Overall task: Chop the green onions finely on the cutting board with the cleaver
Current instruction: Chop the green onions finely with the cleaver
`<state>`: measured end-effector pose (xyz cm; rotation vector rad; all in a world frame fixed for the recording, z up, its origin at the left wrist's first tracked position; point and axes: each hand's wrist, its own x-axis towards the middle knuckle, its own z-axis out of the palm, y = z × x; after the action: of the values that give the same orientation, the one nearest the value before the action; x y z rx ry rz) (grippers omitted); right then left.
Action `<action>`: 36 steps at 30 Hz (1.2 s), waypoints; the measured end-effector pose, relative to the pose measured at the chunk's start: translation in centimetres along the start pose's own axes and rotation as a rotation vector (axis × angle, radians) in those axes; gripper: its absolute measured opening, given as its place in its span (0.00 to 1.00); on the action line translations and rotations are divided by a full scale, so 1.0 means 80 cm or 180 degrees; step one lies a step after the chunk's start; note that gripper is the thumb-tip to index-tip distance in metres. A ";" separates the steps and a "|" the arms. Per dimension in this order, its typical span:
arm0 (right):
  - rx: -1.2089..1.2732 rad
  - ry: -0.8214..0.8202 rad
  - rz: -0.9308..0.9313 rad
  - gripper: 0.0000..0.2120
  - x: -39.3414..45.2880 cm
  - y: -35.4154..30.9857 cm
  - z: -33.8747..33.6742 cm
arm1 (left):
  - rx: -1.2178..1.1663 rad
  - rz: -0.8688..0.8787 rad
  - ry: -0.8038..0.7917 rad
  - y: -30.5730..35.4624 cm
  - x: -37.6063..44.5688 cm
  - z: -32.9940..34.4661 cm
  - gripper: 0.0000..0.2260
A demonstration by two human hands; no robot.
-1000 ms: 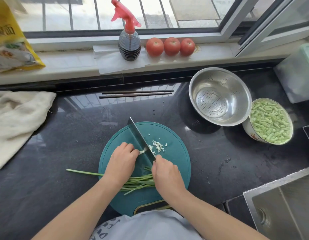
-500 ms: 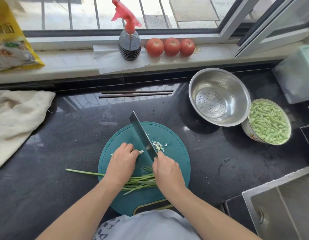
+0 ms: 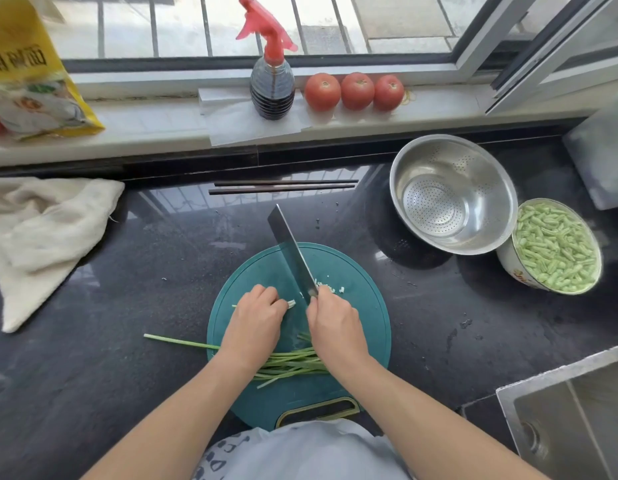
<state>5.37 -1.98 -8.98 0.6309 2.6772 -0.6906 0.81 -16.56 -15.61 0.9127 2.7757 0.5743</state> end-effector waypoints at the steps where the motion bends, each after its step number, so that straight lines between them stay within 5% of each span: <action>1: -0.0001 -0.0029 0.0005 0.10 -0.006 0.005 -0.002 | -0.0013 0.0000 -0.0012 -0.001 -0.002 0.000 0.06; 8: -0.0235 -0.0368 0.0022 0.11 -0.039 0.009 0.009 | -0.0050 -0.0008 -0.0027 -0.004 -0.006 -0.004 0.10; 21: -0.0027 -0.0086 -0.0008 0.11 -0.007 0.013 0.008 | -0.0074 0.0214 -0.0145 -0.007 -0.011 -0.014 0.14; 36: -0.0326 -0.0144 -0.0155 0.12 -0.032 0.050 -0.007 | -0.0181 0.0202 -0.0208 0.016 0.006 -0.002 0.09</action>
<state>9.39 0.56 -9.06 0.5190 2.6740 -0.5689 1.08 -15.36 -14.97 0.9921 2.6668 0.6182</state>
